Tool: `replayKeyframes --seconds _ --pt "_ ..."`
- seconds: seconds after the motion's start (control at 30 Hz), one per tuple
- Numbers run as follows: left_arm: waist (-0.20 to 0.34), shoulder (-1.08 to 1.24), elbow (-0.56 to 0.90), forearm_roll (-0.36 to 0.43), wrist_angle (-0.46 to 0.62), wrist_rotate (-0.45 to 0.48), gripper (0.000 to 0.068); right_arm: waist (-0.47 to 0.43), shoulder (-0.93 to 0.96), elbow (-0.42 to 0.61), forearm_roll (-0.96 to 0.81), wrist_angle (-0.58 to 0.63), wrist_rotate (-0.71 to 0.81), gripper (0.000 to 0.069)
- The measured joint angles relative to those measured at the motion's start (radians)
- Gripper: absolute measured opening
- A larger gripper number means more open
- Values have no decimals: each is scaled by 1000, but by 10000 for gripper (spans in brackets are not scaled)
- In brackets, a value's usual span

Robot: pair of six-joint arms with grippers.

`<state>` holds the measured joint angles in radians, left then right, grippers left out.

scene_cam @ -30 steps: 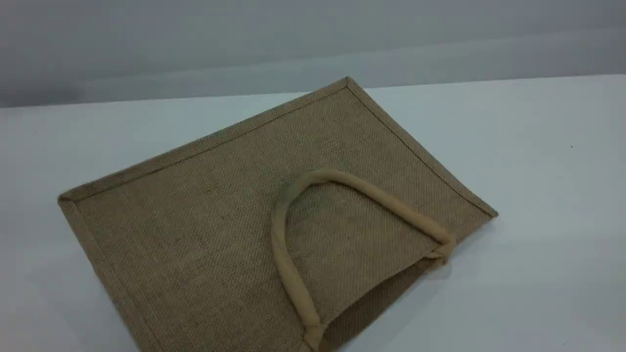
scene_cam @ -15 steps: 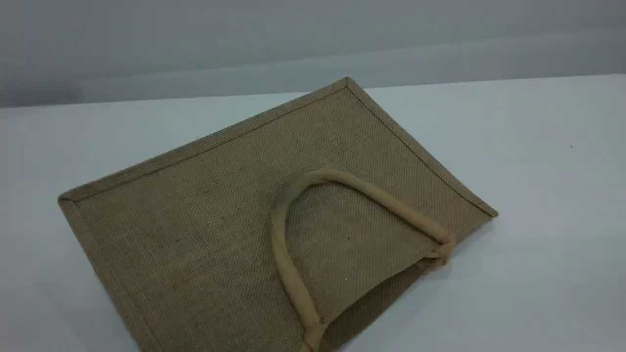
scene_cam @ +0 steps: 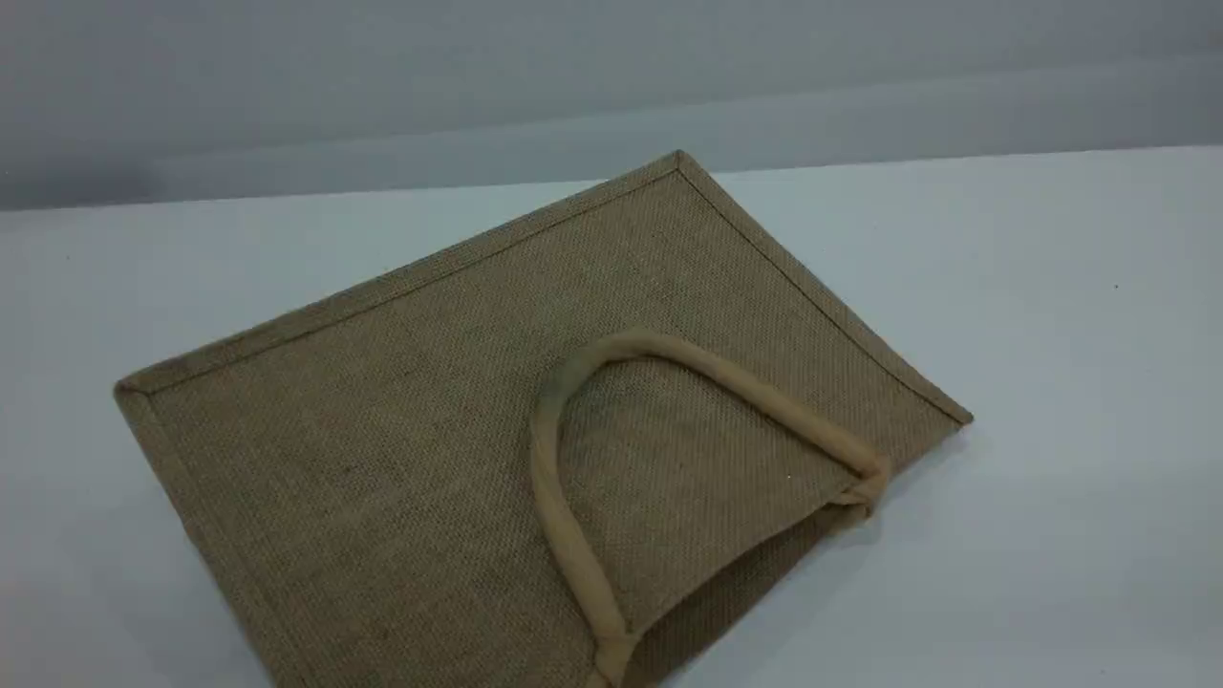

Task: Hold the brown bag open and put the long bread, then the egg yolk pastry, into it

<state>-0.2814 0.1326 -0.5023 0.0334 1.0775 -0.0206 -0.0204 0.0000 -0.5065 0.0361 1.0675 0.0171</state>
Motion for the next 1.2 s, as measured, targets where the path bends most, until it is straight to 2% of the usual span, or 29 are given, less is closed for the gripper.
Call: replayKeyframes --seconds 0.3,0.53,0.6,0.73,1.2 --pt "11 -6 0 0 2 2 445 0 0 0 -1 0 0 423" --pt "161 -25 -1 -6 2 8 445 0 0 0 -1 0 0 423" --pt "189 -59 -1 -6 1 8 445 0 0 0 -1 -1 0 423" --pt "193 -132 -1 -6 2 8 445 0 0 0 -1 -1 0 423" --pt "189 -133 -1 -6 2 8 445 0 0 0 5 -1 0 423"
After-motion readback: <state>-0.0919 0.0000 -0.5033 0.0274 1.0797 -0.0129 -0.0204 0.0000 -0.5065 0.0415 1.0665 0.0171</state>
